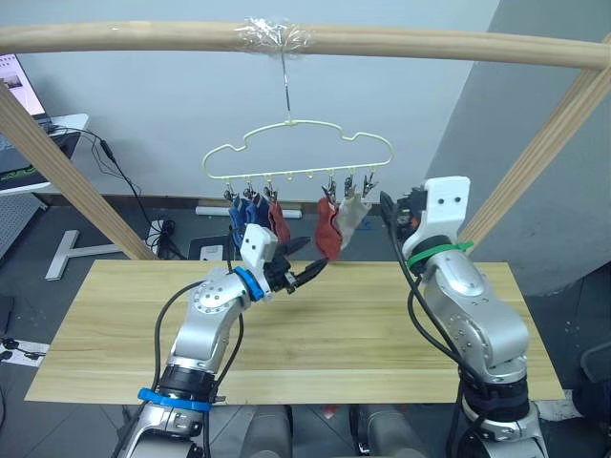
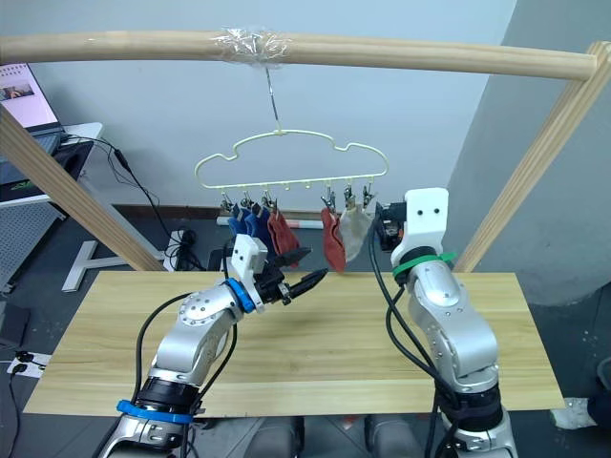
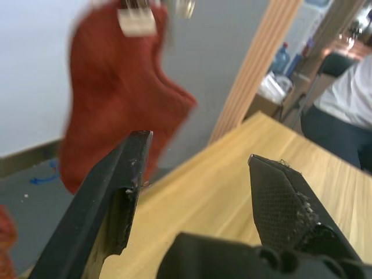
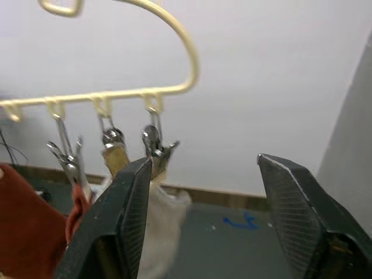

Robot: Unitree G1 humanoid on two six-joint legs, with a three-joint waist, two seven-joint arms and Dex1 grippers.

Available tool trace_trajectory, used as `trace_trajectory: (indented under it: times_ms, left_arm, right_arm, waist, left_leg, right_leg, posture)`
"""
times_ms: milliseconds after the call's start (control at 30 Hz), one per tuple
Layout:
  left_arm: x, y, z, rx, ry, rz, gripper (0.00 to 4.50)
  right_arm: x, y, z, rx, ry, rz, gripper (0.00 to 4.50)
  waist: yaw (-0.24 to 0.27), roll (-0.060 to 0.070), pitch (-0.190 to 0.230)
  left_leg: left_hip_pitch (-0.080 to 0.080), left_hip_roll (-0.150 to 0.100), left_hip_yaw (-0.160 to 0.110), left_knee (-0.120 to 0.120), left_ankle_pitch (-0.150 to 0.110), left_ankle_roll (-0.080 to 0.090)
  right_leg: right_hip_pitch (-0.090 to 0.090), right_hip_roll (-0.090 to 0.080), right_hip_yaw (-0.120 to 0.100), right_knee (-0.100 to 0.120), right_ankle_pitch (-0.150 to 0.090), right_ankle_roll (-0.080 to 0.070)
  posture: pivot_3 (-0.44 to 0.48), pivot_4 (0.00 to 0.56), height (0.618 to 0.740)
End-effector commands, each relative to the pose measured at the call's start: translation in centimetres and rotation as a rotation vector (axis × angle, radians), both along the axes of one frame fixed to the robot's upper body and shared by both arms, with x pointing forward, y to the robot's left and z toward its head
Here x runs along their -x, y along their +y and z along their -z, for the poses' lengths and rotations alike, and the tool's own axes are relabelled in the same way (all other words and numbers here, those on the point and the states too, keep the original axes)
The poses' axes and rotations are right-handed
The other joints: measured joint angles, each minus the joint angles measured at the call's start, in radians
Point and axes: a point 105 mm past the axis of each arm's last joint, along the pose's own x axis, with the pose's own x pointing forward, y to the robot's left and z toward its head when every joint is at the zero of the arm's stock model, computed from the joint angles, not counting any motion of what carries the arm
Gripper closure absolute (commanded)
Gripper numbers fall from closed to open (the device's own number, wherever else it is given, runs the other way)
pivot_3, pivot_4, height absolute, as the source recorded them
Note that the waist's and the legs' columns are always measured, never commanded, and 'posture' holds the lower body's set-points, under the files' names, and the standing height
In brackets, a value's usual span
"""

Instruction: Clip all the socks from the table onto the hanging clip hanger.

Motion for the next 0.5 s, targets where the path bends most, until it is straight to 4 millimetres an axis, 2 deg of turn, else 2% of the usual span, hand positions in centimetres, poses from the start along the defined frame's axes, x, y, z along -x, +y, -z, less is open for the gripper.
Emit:
trace_trajectory:
  times_ms: [33, 167, 267, 300, 500]
  left_arm:
    - [-0.5, 0.2, -2.5, 0.038, -0.074, -0.007, 1.44]
    - [-0.2, -0.1, -2.8, 0.042, -0.085, 0.001, 1.44]
    - [0.0, -0.2, -2.8, 0.034, -0.091, 0.008, 1.44]
    - [0.1, -0.1, -2.8, 0.034, -0.090, 0.007, 1.44]
    - [0.3, 0.0, -2.9, 0.034, -0.091, 0.003, 1.44]
  right_arm:
    - [-0.4, 1.1, -0.9, -0.008, -0.056, -0.014, 1.50]
    - [-0.9, 1.6, -0.7, -0.019, -0.059, -0.019, 1.50]
    - [-1.4, 1.7, -0.4, -0.023, -0.049, -0.013, 2.08]
    - [-1.7, 1.7, -0.4, -0.021, -0.047, -0.009, 2.41]
    - [-2.5, 2.1, -0.5, -0.028, -0.048, -0.009, 2.41]
  waist:
    - [0.000, 0.000, 0.000]
    - [0.006, 0.000, 0.000]
    - [0.009, 0.000, 0.000]
    - [0.010, 0.000, 0.000]
    - [0.021, 0.000, 0.000]
  left_leg:
    - [0.000, 0.000, 0.000, 0.000, 0.000, 0.000]
    - [0.000, 0.000, 0.000, 0.000, 0.000, 0.000]
    - [0.000, 0.000, 0.000, 0.000, 0.000, 0.000]
    - [0.000, 0.000, 0.000, 0.000, 0.000, 0.000]
    - [0.000, 0.000, 0.000, 0.000, 0.000, 0.000]
  right_leg:
    - [0.000, 0.000, 0.000, 0.000, 0.000, 0.000]
    - [0.000, 0.000, 0.000, 0.000, 0.000, 0.000]
    - [0.000, 0.000, 0.000, 0.000, 0.000, 0.000]
    - [0.000, 0.000, 0.000, 0.001, 0.000, -0.001]
    - [0.000, 0.000, 0.000, 0.001, 0.000, -0.001]
  posture:
    - [0.139, 0.124, 0.740]
    - [0.175, 0.135, 0.740]
    - [0.175, 0.135, 0.740]
    - [0.175, 0.135, 0.740]
    - [0.188, 0.144, 0.740]
